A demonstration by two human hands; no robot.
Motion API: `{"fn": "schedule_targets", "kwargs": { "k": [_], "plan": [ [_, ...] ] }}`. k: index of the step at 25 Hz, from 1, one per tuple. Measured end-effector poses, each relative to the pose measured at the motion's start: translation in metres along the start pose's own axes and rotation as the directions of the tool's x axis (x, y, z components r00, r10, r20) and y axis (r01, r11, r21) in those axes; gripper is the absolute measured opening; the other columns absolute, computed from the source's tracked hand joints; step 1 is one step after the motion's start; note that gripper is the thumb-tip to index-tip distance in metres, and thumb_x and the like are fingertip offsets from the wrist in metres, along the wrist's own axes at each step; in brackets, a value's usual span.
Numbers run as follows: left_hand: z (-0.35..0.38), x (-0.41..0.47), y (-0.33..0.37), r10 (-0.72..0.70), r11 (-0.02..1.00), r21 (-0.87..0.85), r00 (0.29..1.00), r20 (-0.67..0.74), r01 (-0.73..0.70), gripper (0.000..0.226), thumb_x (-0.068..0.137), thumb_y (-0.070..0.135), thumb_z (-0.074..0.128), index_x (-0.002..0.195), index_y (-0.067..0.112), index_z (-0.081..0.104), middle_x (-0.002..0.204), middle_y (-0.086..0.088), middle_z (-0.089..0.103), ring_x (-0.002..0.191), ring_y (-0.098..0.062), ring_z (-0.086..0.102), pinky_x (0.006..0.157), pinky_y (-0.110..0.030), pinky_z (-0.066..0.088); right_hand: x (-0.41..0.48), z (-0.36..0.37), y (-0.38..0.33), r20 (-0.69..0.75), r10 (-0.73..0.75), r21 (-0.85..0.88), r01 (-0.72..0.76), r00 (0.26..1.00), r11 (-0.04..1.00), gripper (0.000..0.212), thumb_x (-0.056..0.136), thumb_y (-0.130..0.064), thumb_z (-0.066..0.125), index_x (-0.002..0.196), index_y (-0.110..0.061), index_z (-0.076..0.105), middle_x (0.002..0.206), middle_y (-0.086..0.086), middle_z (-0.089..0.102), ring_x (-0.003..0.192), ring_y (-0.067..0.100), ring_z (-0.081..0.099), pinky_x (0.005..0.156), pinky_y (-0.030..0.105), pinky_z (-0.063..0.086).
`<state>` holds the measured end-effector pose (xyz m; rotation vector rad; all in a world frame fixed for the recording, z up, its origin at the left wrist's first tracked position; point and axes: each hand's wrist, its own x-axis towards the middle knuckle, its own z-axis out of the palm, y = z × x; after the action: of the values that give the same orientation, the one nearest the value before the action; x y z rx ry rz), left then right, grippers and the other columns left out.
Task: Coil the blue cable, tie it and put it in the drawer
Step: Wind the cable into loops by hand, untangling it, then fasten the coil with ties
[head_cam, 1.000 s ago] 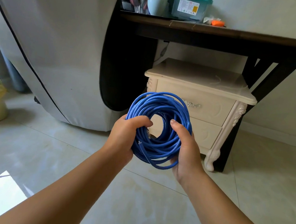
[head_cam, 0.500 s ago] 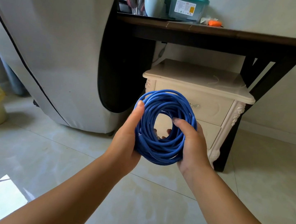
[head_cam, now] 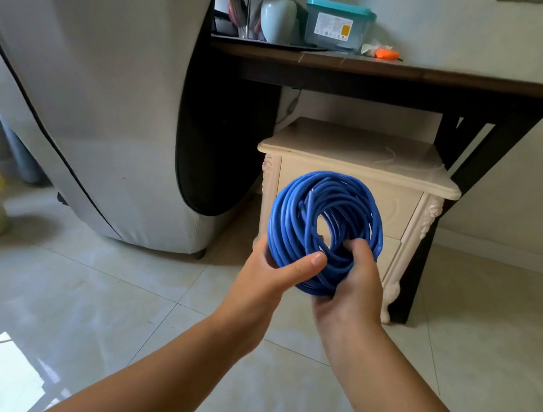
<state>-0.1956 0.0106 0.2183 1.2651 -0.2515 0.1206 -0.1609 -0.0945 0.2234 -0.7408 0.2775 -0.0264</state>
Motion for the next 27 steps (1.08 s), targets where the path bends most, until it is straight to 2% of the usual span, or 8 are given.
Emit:
{"fn": "schedule_targets", "kwargs": {
  "k": [4, 8, 12, 15, 18, 22, 24, 27],
  "plan": [
    [0.008, 0.015, -0.001, 0.013, 1.0, 0.026, 0.992, -0.123, -0.01, 0.045, 0.068, 0.036, 0.077, 0.11, 0.023, 0.067, 0.106, -0.007, 0.073, 0.102, -0.022, 0.07, 0.085, -0.036, 0.057, 0.0, 0.004, 0.012, -0.075, 0.017, 0.047, -0.013, 0.997, 0.999, 0.037, 0.086, -0.016, 0.056, 0.123, -0.015, 0.061, 0.111, 0.008, 0.072, 0.088, 0.019, 0.074, 0.071, 0.034, 0.058],
    [0.011, 0.03, -0.007, -0.036, 0.999, 0.002, 0.978, -0.207, 0.037, 0.049, 0.067, 0.038, 0.077, 0.11, 0.016, 0.066, 0.099, -0.007, 0.073, 0.094, -0.018, 0.071, 0.077, -0.03, 0.056, 0.009, 0.01, 0.019, -0.145, -0.043, 0.038, 0.049, 0.988, 0.998, 0.032, 0.086, -0.01, 0.052, 0.117, -0.01, 0.062, 0.102, 0.012, 0.071, 0.085, 0.023, 0.072, 0.072, 0.036, 0.057],
    [-0.001, 0.052, -0.01, -0.11, 0.993, -0.055, 0.977, -0.182, 0.102, 0.032, 0.07, 0.033, 0.078, 0.098, 0.02, 0.07, 0.09, -0.005, 0.072, 0.087, -0.017, 0.07, 0.081, -0.033, 0.057, 0.028, 0.019, 0.028, -0.238, -0.081, -0.038, 0.074, 0.968, 0.997, 0.035, 0.087, -0.011, 0.053, 0.122, -0.016, 0.056, 0.107, 0.01, 0.068, 0.096, 0.027, 0.069, 0.083, 0.042, 0.057],
    [-0.009, 0.076, -0.012, -0.153, 0.985, -0.11, 0.969, -0.192, 0.134, 0.023, 0.071, 0.022, 0.072, 0.093, 0.015, 0.068, 0.081, -0.005, 0.068, 0.079, -0.017, 0.065, 0.079, -0.036, 0.055, 0.047, 0.026, 0.03, -0.288, -0.088, -0.151, 0.046, 0.953, 0.988, 0.037, 0.088, -0.015, 0.054, 0.125, -0.016, 0.051, 0.11, 0.009, 0.066, 0.091, 0.022, 0.066, 0.073, 0.036, 0.055],
    [-0.019, 0.102, -0.021, -0.162, 0.982, -0.134, 0.954, -0.251, 0.131, 0.021, 0.07, 0.019, 0.069, 0.089, 0.011, 0.067, 0.076, -0.007, 0.065, 0.076, -0.021, 0.064, 0.078, -0.04, 0.054, 0.066, 0.031, 0.026, -0.276, -0.053, -0.276, -0.026, 0.96, 0.961, 0.036, 0.088, -0.025, 0.057, 0.123, -0.016, 0.051, 0.11, 0.007, 0.065, 0.089, 0.018, 0.063, 0.065, 0.028, 0.046],
    [-0.032, 0.136, -0.034, -0.217, 0.968, -0.19, 0.927, -0.306, 0.164, 0.025, 0.073, 0.018, 0.071, 0.094, 0.005, 0.064, 0.079, -0.016, 0.066, 0.081, -0.032, 0.066, 0.08, -0.045, 0.055, 0.103, 0.03, 0.0, -0.205, -0.125, -0.426, 0.026, 0.971, 0.904, 0.04, 0.092, -0.052, 0.053, 0.115, -0.019, 0.055, 0.108, -0.003, 0.065, 0.098, 0.01, 0.06, 0.075, 0.029, 0.043],
    [-0.035, 0.158, -0.036, -0.229, 0.966, -0.188, 0.921, -0.316, 0.176, 0.014, 0.082, 0.013, 0.071, 0.092, 0.007, 0.064, 0.081, -0.016, 0.063, 0.078, -0.029, 0.065, 0.071, -0.04, 0.057, 0.142, 0.025, -0.03, -0.191, -0.303, -0.548, 0.155, 0.933, 0.822, 0.028, 0.097, -0.045, 0.05, 0.112, -0.023, 0.053, 0.104, -0.007, 0.061, 0.096, 0.008, 0.058, 0.08, 0.032, 0.044],
    [-0.04, 0.197, -0.034, -0.229, 0.971, -0.143, 0.916, -0.33, 0.191, 0.014, 0.083, 0.017, 0.072, 0.09, 0.009, 0.064, 0.085, -0.013, 0.062, 0.081, -0.027, 0.064, 0.074, -0.041, 0.054, 0.209, 0.022, -0.076, 0.066, -0.498, -0.801, 0.344, 0.864, 0.491, 0.01, 0.098, -0.024, 0.052, 0.104, -0.025, 0.061, 0.109, -0.001, 0.065, 0.105, 0.019, 0.062, 0.095, 0.041, 0.051]
  ]
}}
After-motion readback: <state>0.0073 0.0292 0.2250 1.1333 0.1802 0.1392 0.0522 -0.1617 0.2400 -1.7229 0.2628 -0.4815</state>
